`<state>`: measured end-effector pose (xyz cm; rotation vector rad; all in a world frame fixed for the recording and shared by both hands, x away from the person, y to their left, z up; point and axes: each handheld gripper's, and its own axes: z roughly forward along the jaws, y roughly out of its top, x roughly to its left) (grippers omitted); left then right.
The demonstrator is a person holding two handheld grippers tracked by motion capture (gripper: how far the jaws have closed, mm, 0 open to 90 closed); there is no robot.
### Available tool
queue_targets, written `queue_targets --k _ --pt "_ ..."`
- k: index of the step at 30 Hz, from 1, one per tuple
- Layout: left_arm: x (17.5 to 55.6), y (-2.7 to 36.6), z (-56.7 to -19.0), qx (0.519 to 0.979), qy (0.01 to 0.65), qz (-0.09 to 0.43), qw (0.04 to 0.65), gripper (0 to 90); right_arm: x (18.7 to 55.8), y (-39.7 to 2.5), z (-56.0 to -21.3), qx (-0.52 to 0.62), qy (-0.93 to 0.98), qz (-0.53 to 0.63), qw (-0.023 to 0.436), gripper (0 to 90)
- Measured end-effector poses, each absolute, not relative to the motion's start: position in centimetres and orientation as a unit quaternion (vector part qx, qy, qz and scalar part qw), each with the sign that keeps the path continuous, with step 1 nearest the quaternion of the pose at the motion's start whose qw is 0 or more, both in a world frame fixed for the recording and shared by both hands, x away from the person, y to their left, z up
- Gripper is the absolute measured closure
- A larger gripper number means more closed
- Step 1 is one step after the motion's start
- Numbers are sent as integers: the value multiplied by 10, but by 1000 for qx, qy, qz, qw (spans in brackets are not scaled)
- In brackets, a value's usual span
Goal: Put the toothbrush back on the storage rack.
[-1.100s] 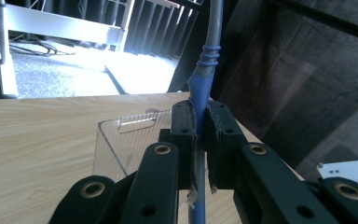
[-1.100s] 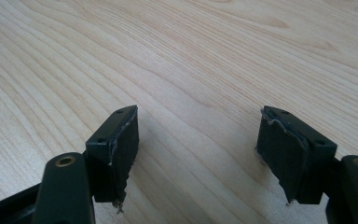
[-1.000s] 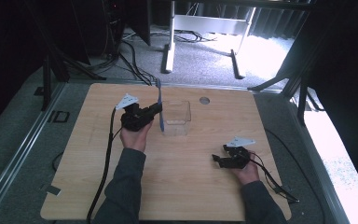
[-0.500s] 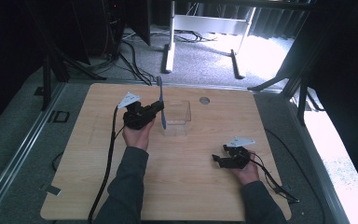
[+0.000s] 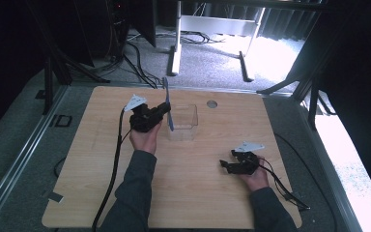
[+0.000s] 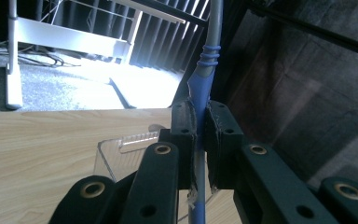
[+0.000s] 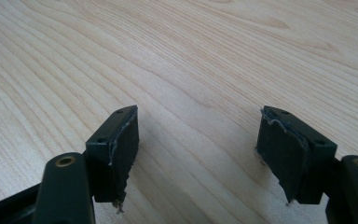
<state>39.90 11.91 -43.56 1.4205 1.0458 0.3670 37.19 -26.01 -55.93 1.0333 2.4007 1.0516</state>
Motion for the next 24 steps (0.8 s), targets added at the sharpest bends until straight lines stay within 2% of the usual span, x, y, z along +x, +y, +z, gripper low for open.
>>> queue_targets --k 24 --pt "411 118 -438 598 469 179 625 826 372 -260 -559 361 841 368 161 290"
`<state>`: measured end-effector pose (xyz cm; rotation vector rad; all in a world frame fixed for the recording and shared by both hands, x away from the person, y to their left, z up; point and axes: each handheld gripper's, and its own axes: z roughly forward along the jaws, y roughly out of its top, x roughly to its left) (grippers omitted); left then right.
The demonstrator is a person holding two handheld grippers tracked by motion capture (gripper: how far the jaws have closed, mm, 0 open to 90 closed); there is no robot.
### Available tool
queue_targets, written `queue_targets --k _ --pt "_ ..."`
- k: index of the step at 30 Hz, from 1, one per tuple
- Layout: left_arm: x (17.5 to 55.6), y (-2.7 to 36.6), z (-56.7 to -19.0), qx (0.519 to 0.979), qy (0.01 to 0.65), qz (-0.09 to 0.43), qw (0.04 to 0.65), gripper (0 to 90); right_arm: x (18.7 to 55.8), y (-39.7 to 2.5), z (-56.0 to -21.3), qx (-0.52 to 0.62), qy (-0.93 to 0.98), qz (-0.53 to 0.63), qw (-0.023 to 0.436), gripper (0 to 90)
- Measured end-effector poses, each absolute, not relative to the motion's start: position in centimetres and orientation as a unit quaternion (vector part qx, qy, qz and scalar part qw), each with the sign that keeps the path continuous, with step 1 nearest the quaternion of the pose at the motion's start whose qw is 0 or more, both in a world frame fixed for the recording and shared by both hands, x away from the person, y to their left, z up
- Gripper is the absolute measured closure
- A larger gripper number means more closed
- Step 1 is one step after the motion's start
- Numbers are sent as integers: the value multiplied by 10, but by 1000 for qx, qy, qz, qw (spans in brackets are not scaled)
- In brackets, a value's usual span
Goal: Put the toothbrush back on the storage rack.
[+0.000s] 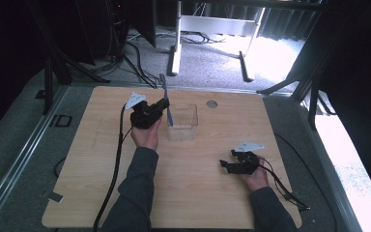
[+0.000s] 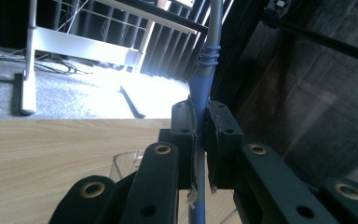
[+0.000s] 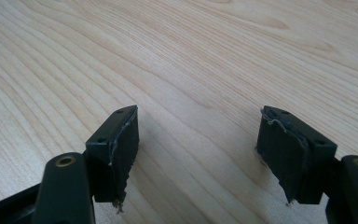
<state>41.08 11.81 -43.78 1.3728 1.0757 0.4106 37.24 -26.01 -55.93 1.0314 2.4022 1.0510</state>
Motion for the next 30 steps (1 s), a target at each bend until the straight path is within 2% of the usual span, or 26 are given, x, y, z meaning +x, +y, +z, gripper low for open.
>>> queue_targets --k 30 --pt "422 113 -447 574 481 202 631 825 372 -260 -559 362 841 368 161 290"
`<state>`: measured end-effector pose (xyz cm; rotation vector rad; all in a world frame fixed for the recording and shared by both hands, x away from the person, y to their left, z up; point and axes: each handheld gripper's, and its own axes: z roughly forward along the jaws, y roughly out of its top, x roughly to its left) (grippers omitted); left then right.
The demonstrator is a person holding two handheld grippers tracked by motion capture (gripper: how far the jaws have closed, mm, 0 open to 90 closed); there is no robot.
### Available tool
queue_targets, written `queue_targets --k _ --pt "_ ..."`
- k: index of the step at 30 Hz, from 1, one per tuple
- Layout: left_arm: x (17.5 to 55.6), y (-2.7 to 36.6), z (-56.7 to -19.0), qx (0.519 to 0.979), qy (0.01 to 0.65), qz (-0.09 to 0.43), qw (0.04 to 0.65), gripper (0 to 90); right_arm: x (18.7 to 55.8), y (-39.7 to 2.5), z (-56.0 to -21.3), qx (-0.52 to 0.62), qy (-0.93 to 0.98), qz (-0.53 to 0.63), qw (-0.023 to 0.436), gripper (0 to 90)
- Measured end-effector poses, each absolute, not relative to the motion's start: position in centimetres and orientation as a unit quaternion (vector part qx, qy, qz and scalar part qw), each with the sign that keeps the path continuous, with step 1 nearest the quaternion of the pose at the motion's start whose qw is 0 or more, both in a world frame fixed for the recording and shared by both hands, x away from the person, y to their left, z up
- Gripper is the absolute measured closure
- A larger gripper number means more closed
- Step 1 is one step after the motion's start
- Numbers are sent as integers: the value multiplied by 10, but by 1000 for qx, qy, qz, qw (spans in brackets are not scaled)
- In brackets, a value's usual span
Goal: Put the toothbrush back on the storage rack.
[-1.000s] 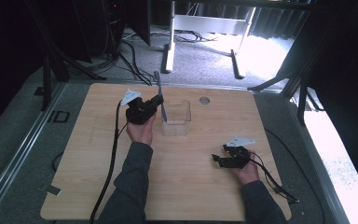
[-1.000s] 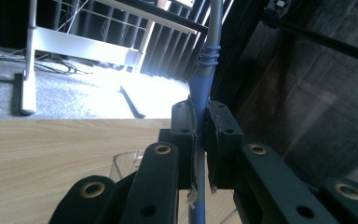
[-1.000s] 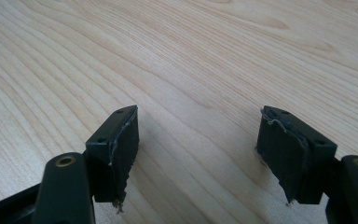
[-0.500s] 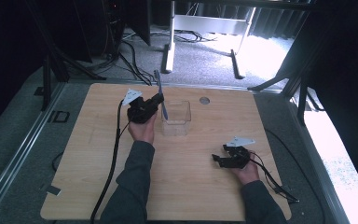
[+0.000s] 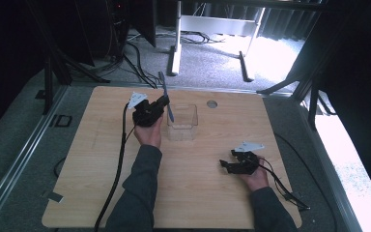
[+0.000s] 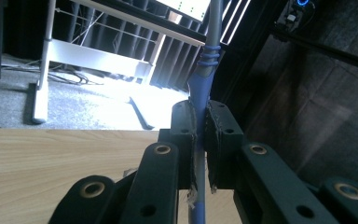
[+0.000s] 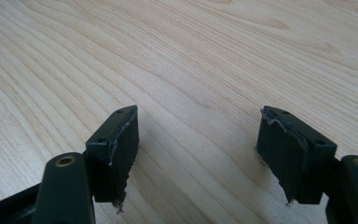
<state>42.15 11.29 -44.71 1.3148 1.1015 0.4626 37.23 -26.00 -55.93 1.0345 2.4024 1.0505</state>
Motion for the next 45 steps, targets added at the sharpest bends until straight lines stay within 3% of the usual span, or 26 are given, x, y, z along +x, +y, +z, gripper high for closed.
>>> queue_targets --k 23,45 --pt "435 108 -462 577 496 216 612 824 372 -260 -559 362 841 368 161 290" --pt "423 91 -481 687 454 203 529 795 372 -260 -559 362 841 368 161 290"
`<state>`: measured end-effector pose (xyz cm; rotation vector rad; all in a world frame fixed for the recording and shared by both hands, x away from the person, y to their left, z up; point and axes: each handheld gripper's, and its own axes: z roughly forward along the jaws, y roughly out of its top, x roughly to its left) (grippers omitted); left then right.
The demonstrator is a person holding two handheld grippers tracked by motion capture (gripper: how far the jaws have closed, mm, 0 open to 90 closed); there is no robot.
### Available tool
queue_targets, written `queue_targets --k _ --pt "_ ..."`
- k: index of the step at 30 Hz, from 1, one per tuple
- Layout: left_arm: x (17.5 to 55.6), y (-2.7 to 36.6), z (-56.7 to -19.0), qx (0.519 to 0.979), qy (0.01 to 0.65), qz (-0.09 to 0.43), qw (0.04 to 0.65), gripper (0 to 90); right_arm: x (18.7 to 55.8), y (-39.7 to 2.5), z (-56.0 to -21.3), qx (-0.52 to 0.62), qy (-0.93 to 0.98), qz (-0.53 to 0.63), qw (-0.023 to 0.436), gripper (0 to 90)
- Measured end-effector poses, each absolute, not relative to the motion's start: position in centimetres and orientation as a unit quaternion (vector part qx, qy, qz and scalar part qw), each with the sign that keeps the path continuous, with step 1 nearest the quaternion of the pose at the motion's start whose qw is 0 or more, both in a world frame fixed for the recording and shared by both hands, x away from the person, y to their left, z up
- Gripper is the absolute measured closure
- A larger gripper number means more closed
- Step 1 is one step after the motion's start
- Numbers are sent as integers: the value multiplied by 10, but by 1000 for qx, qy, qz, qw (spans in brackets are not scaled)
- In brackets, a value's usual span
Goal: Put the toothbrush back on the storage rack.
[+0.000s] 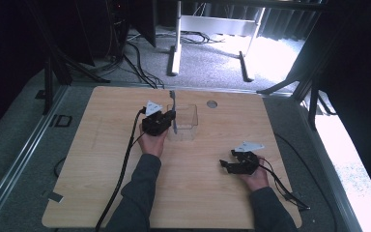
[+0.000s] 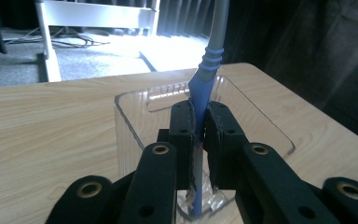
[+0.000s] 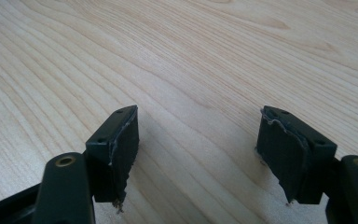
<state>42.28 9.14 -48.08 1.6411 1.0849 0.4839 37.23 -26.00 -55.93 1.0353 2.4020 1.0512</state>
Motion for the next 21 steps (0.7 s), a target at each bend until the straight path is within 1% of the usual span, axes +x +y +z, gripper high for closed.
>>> queue_targets --k 4,6,9,11,13,14,21 --pt "418 95 -478 696 447 185 531 621 372 -260 -559 363 841 368 160 290" --pt "411 99 -474 691 443 188 539 546 372 -260 -559 362 841 368 160 290" --pt "403 107 -466 690 436 186 547 481 372 -260 -559 362 841 368 161 290" --pt "398 114 -462 684 434 190 554 464 372 -260 -559 362 841 368 161 290" --pt "397 117 -461 681 436 188 558 460 372 -260 -559 362 841 368 161 290" --pt "394 124 -460 674 439 185 564 460 372 -260 -559 362 841 368 161 290" --pt "391 143 -470 673 464 183 545 453 372 -260 -559 361 841 368 161 290"
